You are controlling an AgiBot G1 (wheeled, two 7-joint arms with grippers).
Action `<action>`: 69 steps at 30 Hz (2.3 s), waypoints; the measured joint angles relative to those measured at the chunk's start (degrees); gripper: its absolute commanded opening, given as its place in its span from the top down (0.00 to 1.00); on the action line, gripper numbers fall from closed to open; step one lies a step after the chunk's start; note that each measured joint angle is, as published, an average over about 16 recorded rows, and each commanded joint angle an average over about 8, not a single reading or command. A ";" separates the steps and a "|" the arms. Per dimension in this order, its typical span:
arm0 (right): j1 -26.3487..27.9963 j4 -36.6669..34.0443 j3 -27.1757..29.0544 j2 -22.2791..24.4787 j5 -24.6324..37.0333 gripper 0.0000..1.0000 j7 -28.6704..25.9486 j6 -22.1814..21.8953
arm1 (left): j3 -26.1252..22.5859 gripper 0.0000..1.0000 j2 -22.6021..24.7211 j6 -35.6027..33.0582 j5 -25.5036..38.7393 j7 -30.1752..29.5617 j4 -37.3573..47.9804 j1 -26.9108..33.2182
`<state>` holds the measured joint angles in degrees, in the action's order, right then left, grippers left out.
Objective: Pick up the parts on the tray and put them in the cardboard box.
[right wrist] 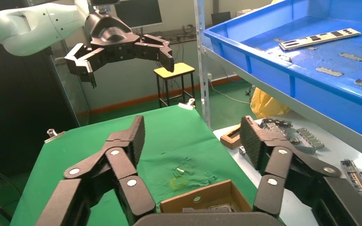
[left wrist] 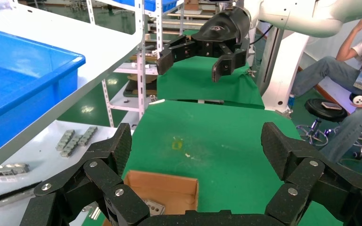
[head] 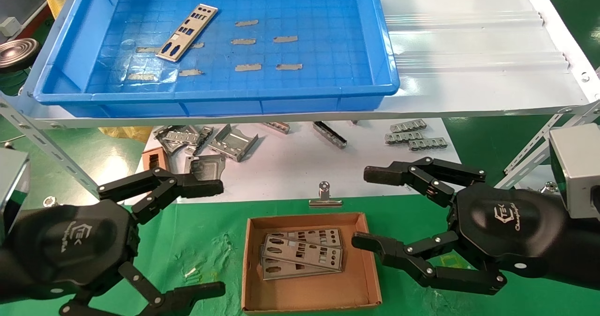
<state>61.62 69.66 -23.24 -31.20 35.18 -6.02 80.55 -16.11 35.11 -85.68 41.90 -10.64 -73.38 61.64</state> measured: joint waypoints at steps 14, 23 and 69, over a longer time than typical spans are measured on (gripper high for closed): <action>0.00 0.00 0.00 0.00 0.00 1.00 0.00 0.00 | 0.00 0.00 0.00 0.00 0.00 0.00 0.00 0.00; 0.00 0.00 0.00 0.00 0.00 1.00 0.00 0.00 | 0.02 0.00 -0.01 0.03 0.01 0.00 -0.03 0.04; 0.00 0.00 0.00 0.00 0.00 0.00 0.00 0.00 | -13.53 0.00 35.07 38.64 36.46 9.27 68.34 53.17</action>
<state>61.62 69.66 -23.24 -31.20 35.19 -6.02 80.55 -29.63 70.18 -47.04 78.36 -1.37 -5.04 114.80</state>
